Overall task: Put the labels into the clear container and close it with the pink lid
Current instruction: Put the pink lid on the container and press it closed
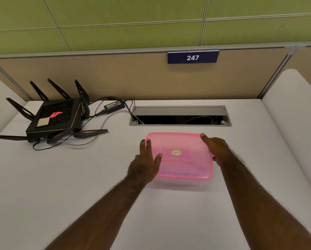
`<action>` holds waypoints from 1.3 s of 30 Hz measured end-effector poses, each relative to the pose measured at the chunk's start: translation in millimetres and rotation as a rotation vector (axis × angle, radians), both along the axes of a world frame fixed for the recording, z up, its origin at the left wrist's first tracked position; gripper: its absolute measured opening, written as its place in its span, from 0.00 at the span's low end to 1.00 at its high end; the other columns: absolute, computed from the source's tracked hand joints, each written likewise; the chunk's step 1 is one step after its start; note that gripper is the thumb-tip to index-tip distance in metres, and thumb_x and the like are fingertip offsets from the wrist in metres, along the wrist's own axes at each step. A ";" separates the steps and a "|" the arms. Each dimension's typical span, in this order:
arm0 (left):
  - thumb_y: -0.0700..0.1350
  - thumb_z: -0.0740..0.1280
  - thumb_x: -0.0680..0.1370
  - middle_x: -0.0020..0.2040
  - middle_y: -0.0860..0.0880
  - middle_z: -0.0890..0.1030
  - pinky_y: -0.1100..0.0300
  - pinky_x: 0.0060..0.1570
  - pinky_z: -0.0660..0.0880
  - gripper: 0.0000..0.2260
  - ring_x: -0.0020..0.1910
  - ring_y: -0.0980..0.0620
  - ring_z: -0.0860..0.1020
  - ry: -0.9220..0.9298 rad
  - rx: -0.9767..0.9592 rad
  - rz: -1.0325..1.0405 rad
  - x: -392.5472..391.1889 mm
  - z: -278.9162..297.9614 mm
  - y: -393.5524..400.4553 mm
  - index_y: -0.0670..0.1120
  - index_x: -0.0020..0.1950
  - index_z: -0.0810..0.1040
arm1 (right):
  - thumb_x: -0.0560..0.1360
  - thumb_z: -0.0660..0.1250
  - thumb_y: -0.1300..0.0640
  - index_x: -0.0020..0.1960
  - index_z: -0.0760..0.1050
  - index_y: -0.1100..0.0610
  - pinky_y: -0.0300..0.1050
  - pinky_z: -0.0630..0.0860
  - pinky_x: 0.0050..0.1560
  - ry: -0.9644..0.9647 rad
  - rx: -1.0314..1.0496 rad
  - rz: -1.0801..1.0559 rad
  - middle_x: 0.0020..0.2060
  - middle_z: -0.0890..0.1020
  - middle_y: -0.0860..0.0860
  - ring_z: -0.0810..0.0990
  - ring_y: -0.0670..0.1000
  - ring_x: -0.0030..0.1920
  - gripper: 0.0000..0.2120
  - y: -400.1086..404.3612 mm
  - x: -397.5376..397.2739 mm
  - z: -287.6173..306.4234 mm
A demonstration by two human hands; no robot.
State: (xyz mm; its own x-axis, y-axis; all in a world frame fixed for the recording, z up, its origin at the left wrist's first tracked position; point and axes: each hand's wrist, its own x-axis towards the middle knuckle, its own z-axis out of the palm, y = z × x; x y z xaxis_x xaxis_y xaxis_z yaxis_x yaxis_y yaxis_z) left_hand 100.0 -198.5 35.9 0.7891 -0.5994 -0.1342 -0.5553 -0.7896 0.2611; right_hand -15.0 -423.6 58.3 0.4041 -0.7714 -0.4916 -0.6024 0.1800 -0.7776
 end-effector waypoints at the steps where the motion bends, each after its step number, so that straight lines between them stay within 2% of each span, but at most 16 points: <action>1: 0.62 0.50 0.79 0.80 0.47 0.49 0.50 0.50 0.78 0.33 0.57 0.41 0.78 -0.019 0.015 -0.003 -0.4 0.3 0.2 0.47 0.79 0.48 | 0.74 0.66 0.40 0.48 0.76 0.60 0.59 0.78 0.54 -0.028 0.072 -0.040 0.48 0.81 0.58 0.79 0.61 0.50 0.21 -1.1 0.8 0.4; 3: 0.62 0.50 0.79 0.80 0.46 0.50 0.51 0.48 0.77 0.33 0.56 0.41 0.78 -0.055 0.040 -0.015 -0.7 0.5 0.4 0.46 0.79 0.48 | 0.73 0.69 0.43 0.54 0.75 0.59 0.55 0.77 0.53 -0.065 0.186 -0.079 0.51 0.80 0.57 0.78 0.60 0.53 0.20 -6.1 1.6 0.0; 8: 0.62 0.49 0.79 0.80 0.44 0.50 0.52 0.47 0.77 0.33 0.57 0.42 0.78 -0.088 0.073 -0.035 -0.7 1.3 0.1 0.46 0.79 0.47 | 0.73 0.71 0.49 0.55 0.74 0.59 0.53 0.75 0.51 -0.045 0.259 -0.070 0.53 0.80 0.56 0.77 0.57 0.53 0.17 -18.3 5.1 0.6; 10: 0.62 0.48 0.79 0.80 0.44 0.50 0.52 0.46 0.78 0.33 0.57 0.42 0.78 -0.094 0.077 -0.039 -0.4 0.4 -0.1 0.46 0.79 0.47 | 0.74 0.71 0.51 0.56 0.73 0.60 0.53 0.74 0.54 -0.030 0.276 -0.074 0.52 0.79 0.57 0.77 0.57 0.53 0.17 -21.3 7.6 3.1; 12: 0.62 0.48 0.79 0.80 0.44 0.50 0.52 0.46 0.78 0.33 0.56 0.42 0.78 -0.098 0.079 -0.040 -0.3 -0.7 -0.1 0.46 0.79 0.47 | 0.73 0.72 0.51 0.55 0.73 0.61 0.53 0.73 0.55 -0.006 0.292 -0.065 0.52 0.79 0.57 0.76 0.57 0.53 0.17 -25.4 8.8 2.9; 14: 0.63 0.48 0.79 0.80 0.44 0.50 0.52 0.46 0.77 0.33 0.56 0.42 0.78 -0.115 0.079 -0.045 -0.4 -1.8 -0.5 0.46 0.79 0.47 | 0.73 0.72 0.51 0.53 0.72 0.61 0.53 0.70 0.51 0.015 0.299 -0.050 0.50 0.78 0.56 0.74 0.55 0.50 0.17 -27.8 8.8 2.1; 18: 0.63 0.48 0.79 0.80 0.45 0.49 0.51 0.45 0.78 0.33 0.56 0.42 0.78 -0.127 0.079 -0.048 0.1 -2.7 -2.0 0.46 0.79 0.48 | 0.73 0.72 0.50 0.56 0.73 0.61 0.54 0.66 0.49 0.028 0.311 -0.049 0.49 0.78 0.55 0.74 0.54 0.48 0.19 -30.5 8.3 -2.2; 21: 0.63 0.48 0.79 0.80 0.44 0.50 0.51 0.45 0.78 0.33 0.55 0.42 0.78 -0.135 0.070 -0.049 0.0 -3.2 -0.7 0.46 0.79 0.48 | 0.73 0.72 0.51 0.51 0.73 0.60 0.54 0.64 0.50 0.039 0.336 -0.052 0.46 0.78 0.54 0.74 0.53 0.45 0.15 -31.4 7.6 -3.1; 24: 0.63 0.48 0.79 0.80 0.44 0.50 0.52 0.45 0.78 0.33 0.55 0.42 0.78 -0.123 0.061 -0.049 0.5 -3.8 -1.7 0.46 0.79 0.48 | 0.72 0.72 0.52 0.48 0.73 0.59 0.55 0.65 0.51 0.023 0.364 -0.069 0.44 0.78 0.54 0.74 0.52 0.42 0.13 -31.0 6.6 -2.2; 29: 0.63 0.49 0.79 0.80 0.45 0.50 0.50 0.47 0.77 0.33 0.56 0.41 0.78 -0.086 0.028 -0.029 -0.4 -3.5 -1.7 0.46 0.79 0.48 | 0.73 0.71 0.49 0.52 0.75 0.60 0.55 0.75 0.54 -0.045 0.286 -0.041 0.49 0.80 0.56 0.77 0.55 0.50 0.16 -25.7 1.6 -2.5; 32: 0.63 0.51 0.79 0.80 0.47 0.49 0.45 0.57 0.74 0.33 0.64 0.38 0.73 0.051 -0.040 -0.006 4.8 -5.4 -1.5 0.48 0.79 0.47 | 0.75 0.68 0.46 0.60 0.74 0.58 0.57 0.75 0.53 -0.079 0.225 0.028 0.54 0.79 0.55 0.77 0.58 0.55 0.20 -10.7 -11.6 -2.5; 34: 0.61 0.56 0.79 0.80 0.46 0.51 0.43 0.67 0.67 0.34 0.71 0.38 0.65 0.269 -0.146 0.038 14.5 -8.8 1.6 0.51 0.79 0.46 | 0.74 0.68 0.43 0.60 0.74 0.57 0.56 0.76 0.53 -0.098 0.233 0.092 0.54 0.80 0.54 0.78 0.58 0.56 0.21 -0.1 -29.3 -2.9; 35: 0.59 0.60 0.78 0.79 0.46 0.54 0.44 0.68 0.66 0.34 0.73 0.39 0.64 0.397 -0.240 0.094 18.6 -8.7 5.2 0.52 0.79 0.46 | 0.73 0.69 0.43 0.60 0.74 0.56 0.54 0.76 0.52 -0.106 0.243 0.126 0.54 0.81 0.54 0.79 0.57 0.55 0.22 5.3 -40.1 -3.0; 36: 0.57 0.63 0.78 0.77 0.46 0.59 0.44 0.66 0.70 0.35 0.72 0.41 0.66 0.512 -0.349 0.179 21.5 -7.6 10.6 0.52 0.79 0.48 | 0.72 0.70 0.43 0.59 0.75 0.55 0.53 0.77 0.51 -0.106 0.255 0.153 0.53 0.82 0.54 0.80 0.57 0.54 0.22 10.2 -50.5 -4.0; 37: 0.55 0.64 0.77 0.73 0.45 0.66 0.45 0.58 0.75 0.34 0.68 0.42 0.70 0.608 -0.442 0.276 21.8 -5.4 17.9 0.51 0.78 0.51 | 0.72 0.71 0.43 0.59 0.74 0.55 0.52 0.77 0.50 -0.102 0.268 0.171 0.53 0.83 0.54 0.81 0.56 0.53 0.22 15.6 -60.4 -5.6; 39: 0.51 0.66 0.78 0.62 0.44 0.76 0.50 0.44 0.81 0.26 0.53 0.45 0.78 0.756 -0.535 0.423 17.0 0.9 33.4 0.47 0.73 0.63 | 0.71 0.72 0.46 0.60 0.73 0.55 0.51 0.79 0.47 -0.091 0.289 0.179 0.53 0.83 0.56 0.81 0.57 0.52 0.22 26.6 -76.1 -10.3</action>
State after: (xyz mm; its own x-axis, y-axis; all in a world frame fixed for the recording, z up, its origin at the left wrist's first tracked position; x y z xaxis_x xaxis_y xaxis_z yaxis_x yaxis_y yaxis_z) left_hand 117.1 -165.1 36.7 0.7701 -0.4184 -0.4816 0.1991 -0.5597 0.8044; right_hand -91.2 -397.0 47.9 0.5725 -0.5185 -0.6351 -0.5746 0.2989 -0.7619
